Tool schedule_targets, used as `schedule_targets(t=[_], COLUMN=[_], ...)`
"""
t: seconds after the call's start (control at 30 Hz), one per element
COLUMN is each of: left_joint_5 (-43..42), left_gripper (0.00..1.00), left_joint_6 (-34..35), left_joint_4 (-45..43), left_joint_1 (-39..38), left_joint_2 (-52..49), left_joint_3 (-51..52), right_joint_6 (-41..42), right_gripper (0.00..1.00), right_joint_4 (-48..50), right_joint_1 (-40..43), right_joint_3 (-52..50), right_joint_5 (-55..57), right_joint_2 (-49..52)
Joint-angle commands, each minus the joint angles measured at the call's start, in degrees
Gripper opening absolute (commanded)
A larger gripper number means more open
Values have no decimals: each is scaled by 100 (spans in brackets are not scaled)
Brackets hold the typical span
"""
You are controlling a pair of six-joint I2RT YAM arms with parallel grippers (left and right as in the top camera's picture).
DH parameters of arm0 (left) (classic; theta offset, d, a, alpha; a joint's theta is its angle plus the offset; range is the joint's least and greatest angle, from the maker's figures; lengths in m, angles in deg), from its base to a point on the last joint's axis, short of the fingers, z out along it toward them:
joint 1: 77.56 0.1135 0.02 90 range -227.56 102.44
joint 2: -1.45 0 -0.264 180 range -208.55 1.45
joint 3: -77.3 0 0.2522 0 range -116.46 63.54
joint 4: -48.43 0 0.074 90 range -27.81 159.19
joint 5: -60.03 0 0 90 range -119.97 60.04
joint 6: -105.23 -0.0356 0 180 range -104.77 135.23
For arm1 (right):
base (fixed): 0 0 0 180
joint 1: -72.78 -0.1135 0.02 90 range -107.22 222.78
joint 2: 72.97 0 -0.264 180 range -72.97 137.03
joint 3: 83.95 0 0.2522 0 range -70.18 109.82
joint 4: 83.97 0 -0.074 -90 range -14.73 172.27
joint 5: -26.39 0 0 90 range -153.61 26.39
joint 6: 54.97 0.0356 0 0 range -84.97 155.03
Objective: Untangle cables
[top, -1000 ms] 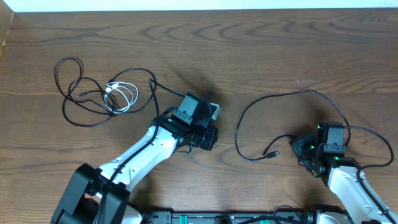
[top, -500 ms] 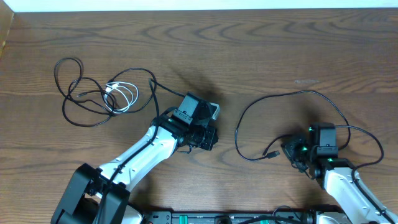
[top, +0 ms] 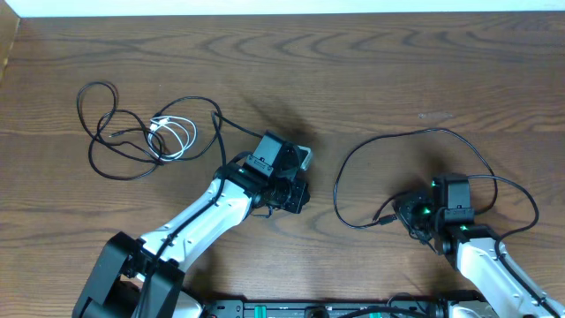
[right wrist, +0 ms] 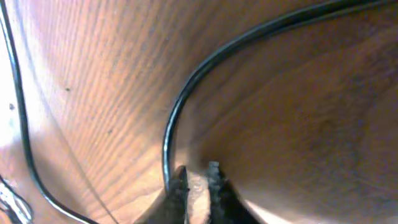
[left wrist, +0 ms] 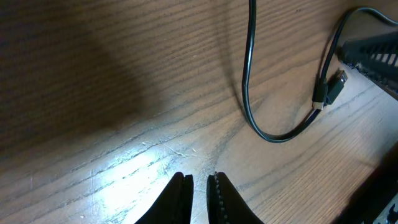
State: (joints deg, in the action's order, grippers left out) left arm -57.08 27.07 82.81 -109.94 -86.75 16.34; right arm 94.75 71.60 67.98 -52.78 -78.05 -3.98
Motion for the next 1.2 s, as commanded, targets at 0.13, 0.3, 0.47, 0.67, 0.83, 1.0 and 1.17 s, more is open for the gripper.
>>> schedule_targets(t=[0.13, 0.3, 0.47, 0.67, 0.83, 1.0, 1.17], left_joint_5=[-72, -72, -70, -72, -70, -70, -70], left_gripper=[15, 14, 15, 14, 14, 14, 14], left_joint_6=[-35, -35, -35, -35, -35, -35, -35], left_joint_4=[15, 15, 13, 15, 59, 57, 59], left_joint_1=[-11, -11, -11, -11, -11, -11, -11], left_joint_2=[-26, -26, -26, -26, -26, -26, -26], left_joint_3=[59, 59, 59, 59, 59, 59, 59], right_joint_6=[-46, -243, -881, -1115, -1207, -1200, -1049], right_gripper=[1, 1, 1, 1, 1, 1, 1], right_joint_4=[-35, -31, -1381, -2173, -2197, -2041, -1735], right_joint_1=[-39, 2, 186, 385, 446, 450, 450], right_joint_3=[-323, -168, 754, 1517, 1515, 1515, 1517], right_joint_5=[297, 66, -35, 249, 365, 398, 372], right_joint_2=[225, 227, 227, 227, 376, 929, 1663])
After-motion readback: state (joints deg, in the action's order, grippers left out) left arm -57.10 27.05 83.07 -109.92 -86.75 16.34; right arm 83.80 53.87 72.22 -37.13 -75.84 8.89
